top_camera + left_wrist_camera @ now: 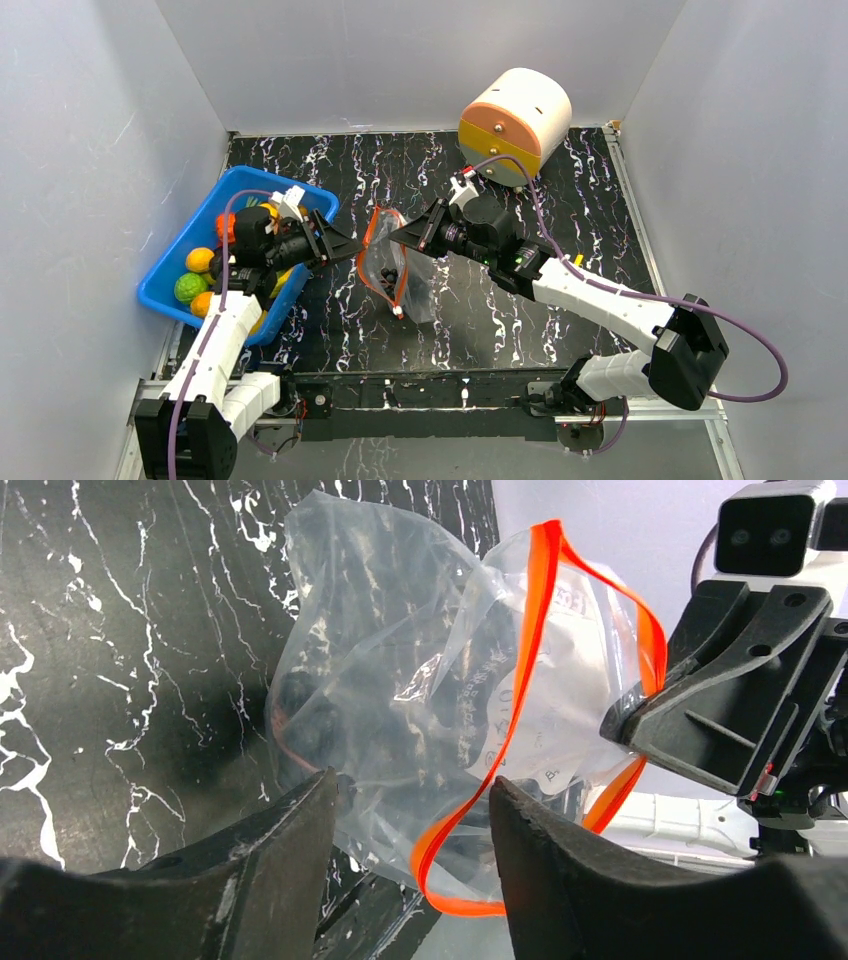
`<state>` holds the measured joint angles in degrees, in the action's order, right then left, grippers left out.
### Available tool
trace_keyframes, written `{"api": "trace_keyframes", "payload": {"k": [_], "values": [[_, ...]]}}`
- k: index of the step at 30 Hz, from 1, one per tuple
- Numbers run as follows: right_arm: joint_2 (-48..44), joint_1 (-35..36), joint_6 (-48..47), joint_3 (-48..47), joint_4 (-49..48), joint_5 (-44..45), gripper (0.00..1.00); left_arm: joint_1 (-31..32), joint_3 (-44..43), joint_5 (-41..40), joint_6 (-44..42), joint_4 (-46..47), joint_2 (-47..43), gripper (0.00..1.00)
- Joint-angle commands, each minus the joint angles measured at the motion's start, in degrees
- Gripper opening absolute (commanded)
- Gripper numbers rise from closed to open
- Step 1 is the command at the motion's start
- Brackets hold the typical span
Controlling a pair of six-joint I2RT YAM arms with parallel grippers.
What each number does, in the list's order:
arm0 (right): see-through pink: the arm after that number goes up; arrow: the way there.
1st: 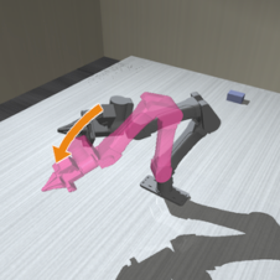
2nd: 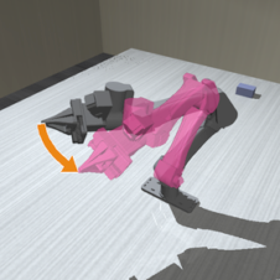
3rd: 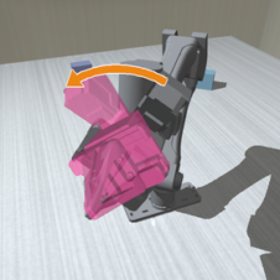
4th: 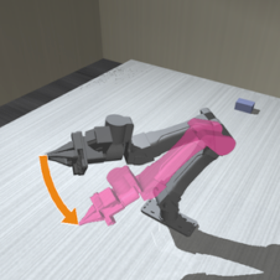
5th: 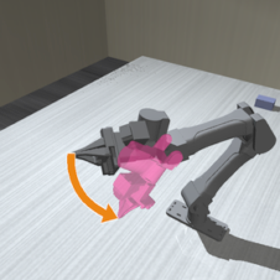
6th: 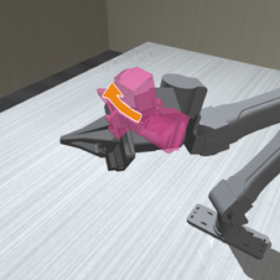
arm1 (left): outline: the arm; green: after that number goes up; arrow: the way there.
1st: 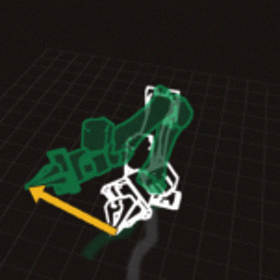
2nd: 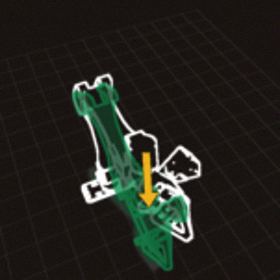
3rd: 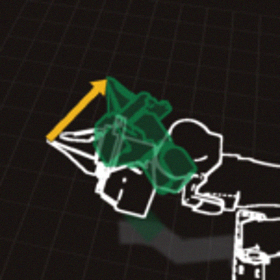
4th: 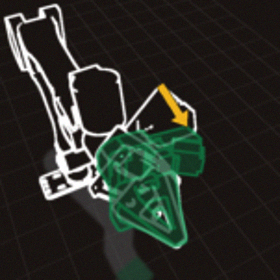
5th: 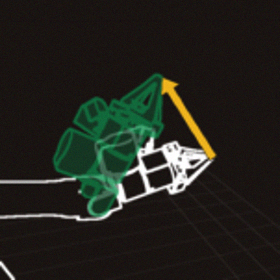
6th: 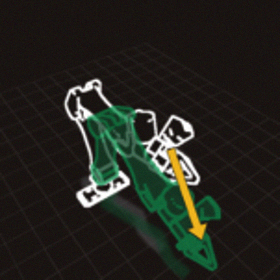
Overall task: Place the food in the zip-top bag and seal the zipper
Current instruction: Place the zipper food storage bag at the center of the board.
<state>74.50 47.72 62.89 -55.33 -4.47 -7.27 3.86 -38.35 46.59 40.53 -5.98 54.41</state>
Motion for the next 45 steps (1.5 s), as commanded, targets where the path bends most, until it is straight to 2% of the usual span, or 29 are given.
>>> {"api": "trace_keyframes", "payload": {"k": [1, 5, 8, 11, 12, 17, 21, 23, 25, 29, 36, 41, 45], "values": [[-0.4, -0.2, -0.4, -1.5, -3.1, -1.1, 0.00, 1.3, -0.2, 2.3, 1.6, 3.7, 0.0, 0.50], [0.0, -0.2, -0.9, -1.6, -2.2, -1.1, 0.00, 2.8, 0.0, 2.8, 2.2, 4.8, 0.5, 0.41], [0.1, -0.2, -1.5, -1.4, -1.5, -0.7, 0.00, 4.1, -0.6, 1.6, 1.7, 4.0, 0.5, 0.26], [0.2, -0.2, -3.6, -2.1, -0.4, -0.2, 0.00, 5.8, -2.4, 0.0, 0.3, 2.2, 0.5, 0.03], [0.5, -0.2, -5.6, -3.4, 2.3, 0.7, 0.00, 6.4, -3.5, -1.0, -0.4, 0.7, 0.5, 0.00], [1.9, -0.3, -19.3, -12.8, 23.2, 16.3, 0.00, 7.9, -11.7, -5.8, -1.2, -6.1, -0.9, 0.00], [-0.3, -0.4, -23.7, -13.2, 28.7, 26.8, 0.00, 7.9, -13.5, -4.3, 5.3, -1.5, -3.7, 0.00], [-1.2, -0.4, -24.2, -12.3, 29.0, 27.2, 0.00, 8.0, -10.4, -2.5, 9.9, 3.7, -4.6, 0.00], [-2.0, -0.5, -24.3, -11.8, 28.2, 26.4, 0.00, 8.1, -8.0, -2.6, 10.9, 5.3, -4.5, 0.00], [-4.9, -0.4, -24.9, -11.5, 25.2, 24.6, 0.00, 8.2, -7.5, -5.1, 7.1, 1.9, -3.0, 0.00], [-8.0, -0.4, -28.8, -14.5, 27.2, 27.9, 0.00, 9.5, -9.0, -6.6, 5.0, 1.2, 0.6, 0.00], [-9.4, -0.5, -30.9, -14.8, 30.0, 29.4, 0.00, 13.8, -9.0, -8.4, 5.1, 2.8, 3.4, 0.00], [-12.3, -0.4, -33.1, -15.1, 32.4, 32.9, 0.00, 19.2, -7.9, -11.7, 7.5, 8.0, 5.0, 0.00]]}}
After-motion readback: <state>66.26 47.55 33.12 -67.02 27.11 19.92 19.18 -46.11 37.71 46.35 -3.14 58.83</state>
